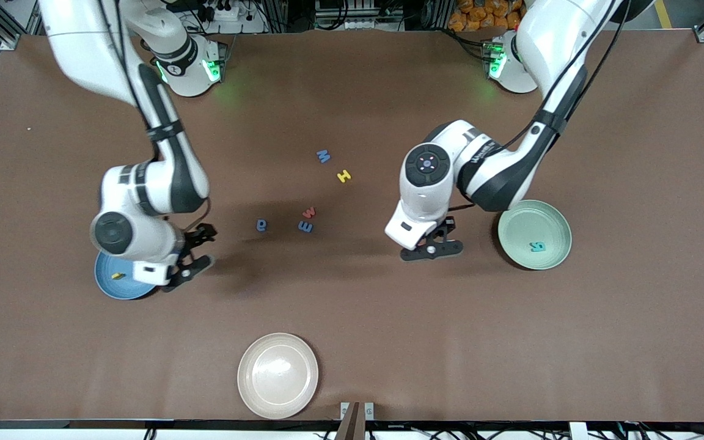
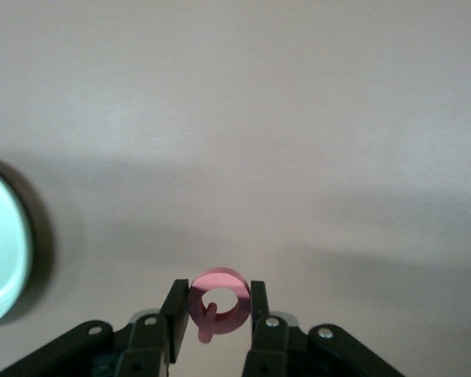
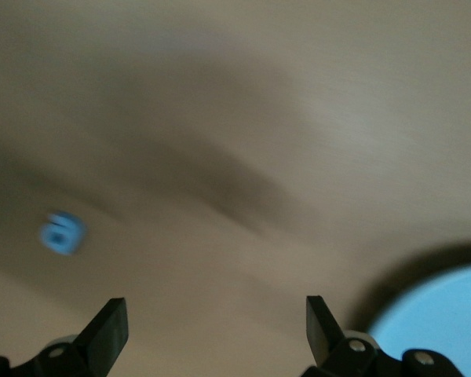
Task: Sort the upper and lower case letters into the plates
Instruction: 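Lift the Q with the left gripper while the right gripper reaches the m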
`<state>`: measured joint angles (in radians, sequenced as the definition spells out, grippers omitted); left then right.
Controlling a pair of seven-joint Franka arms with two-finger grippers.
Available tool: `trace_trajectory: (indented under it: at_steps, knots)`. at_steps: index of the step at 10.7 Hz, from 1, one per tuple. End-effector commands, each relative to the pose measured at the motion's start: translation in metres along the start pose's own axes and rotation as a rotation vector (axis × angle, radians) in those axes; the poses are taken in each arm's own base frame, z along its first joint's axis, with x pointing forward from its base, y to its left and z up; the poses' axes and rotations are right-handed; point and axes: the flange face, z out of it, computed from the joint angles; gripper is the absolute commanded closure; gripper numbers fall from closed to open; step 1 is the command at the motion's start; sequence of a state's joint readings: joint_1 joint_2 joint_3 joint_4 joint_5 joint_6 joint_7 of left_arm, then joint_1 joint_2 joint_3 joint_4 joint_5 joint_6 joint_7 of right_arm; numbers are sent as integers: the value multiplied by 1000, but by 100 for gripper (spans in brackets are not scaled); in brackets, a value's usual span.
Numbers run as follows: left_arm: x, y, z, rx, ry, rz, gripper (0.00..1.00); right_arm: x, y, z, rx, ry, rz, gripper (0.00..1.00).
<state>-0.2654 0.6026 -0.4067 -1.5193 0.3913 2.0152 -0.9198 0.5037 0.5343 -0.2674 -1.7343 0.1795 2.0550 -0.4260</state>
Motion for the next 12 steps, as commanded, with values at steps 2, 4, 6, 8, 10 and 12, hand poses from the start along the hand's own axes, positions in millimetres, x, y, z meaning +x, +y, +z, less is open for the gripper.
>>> trace_trajectory:
  at_steps: [2,4,6,8,10,12]
  knots:
    - [3,-26,0,59,-43,21,100,25,-122,-9,-20,18,159,0]
    - [17,-50,2,81,-67,29,100,31,-166,-1,-35,26,236,0]
    - [24,-77,15,124,-121,97,100,37,-202,12,-43,45,210,0]
    - [36,-127,31,155,-169,128,100,44,-239,31,-54,87,277,0]
    - [48,-161,35,133,-203,148,100,49,-235,39,-47,119,476,0]
    - [61,-201,49,106,-254,166,100,51,-227,50,-42,119,655,0]
